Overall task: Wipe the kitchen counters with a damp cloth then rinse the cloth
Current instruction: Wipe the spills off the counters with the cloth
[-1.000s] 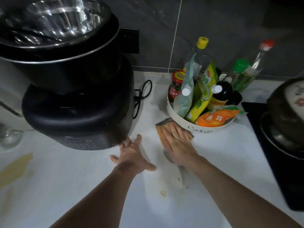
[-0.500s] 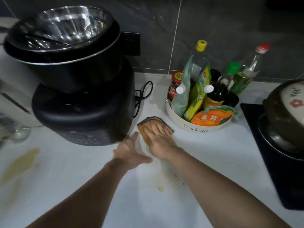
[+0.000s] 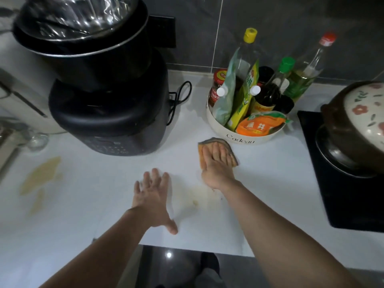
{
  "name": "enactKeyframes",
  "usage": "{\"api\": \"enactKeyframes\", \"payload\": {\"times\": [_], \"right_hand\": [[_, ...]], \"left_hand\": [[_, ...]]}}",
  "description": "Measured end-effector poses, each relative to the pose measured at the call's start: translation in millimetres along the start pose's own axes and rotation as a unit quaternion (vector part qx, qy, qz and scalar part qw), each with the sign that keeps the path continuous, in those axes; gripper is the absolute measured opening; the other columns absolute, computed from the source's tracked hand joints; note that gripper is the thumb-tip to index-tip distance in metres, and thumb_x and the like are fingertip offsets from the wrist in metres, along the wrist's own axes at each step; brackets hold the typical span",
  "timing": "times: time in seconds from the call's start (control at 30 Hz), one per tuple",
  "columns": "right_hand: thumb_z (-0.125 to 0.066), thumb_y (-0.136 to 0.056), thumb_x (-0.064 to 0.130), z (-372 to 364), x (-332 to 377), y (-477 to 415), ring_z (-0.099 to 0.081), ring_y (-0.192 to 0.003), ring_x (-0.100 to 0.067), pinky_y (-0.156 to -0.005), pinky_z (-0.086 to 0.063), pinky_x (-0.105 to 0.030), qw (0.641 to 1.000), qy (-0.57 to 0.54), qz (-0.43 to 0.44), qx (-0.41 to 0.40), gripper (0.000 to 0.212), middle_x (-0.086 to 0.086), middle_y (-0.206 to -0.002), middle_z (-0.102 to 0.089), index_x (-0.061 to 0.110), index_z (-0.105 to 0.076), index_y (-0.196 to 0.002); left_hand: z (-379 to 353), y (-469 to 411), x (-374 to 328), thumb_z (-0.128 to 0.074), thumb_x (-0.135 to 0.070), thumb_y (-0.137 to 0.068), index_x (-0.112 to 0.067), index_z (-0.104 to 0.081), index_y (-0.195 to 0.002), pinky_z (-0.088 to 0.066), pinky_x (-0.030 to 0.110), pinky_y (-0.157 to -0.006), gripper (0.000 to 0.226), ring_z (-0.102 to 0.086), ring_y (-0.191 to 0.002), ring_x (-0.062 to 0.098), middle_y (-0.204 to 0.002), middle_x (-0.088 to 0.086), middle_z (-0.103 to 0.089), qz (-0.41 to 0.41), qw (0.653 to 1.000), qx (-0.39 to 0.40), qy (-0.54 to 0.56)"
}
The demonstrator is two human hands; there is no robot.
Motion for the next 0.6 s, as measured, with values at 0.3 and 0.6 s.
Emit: {"api": "enactKeyframes", "payload": {"times": [0.3,0.6], "right_hand": [[-0.036,-0.096,0.035,-31.5,53.4,46.4,0.018,-0.148,-0.026,-0.119,0.011,-0.040,0.989,0.023,0.144,0.027,0.069,-0.005,-0.162,0.017,0.028,0.000,-0.154],[-0.022,-0.102,0.039,-21.1,-18.7,88.3,0.022,-0.147,-0.021,-0.118,0.013,-0.037,0.994,0.036,0.088,0.057,0.058,0.002,-0.160,0.024,0.035,0.006,-0.153]], "left_hand": [[-2.7,3.8,2.3,-0.082,-0.075,-0.039,-0.022,0.014,-0.154,0.004,0.059,-0.119,0.159,0.023,-0.148,0.032,-0.160,0.008,0.028,0.002,1.000,-0.012,0.016],[-4.1,33.8,2.1,-0.076,-0.081,-0.037,-0.030,0.008,-0.155,0.008,0.065,-0.115,0.153,0.009,-0.151,0.027,-0.162,0.004,0.011,0.004,1.000,0.008,0.021]]}}
Point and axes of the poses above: each hand's wrist, its own y-axis away from the middle knuckle, its own z-axis out of the back of the hand, x = y × z, the point moved 2 cm from there along -y, towards the middle knuckle
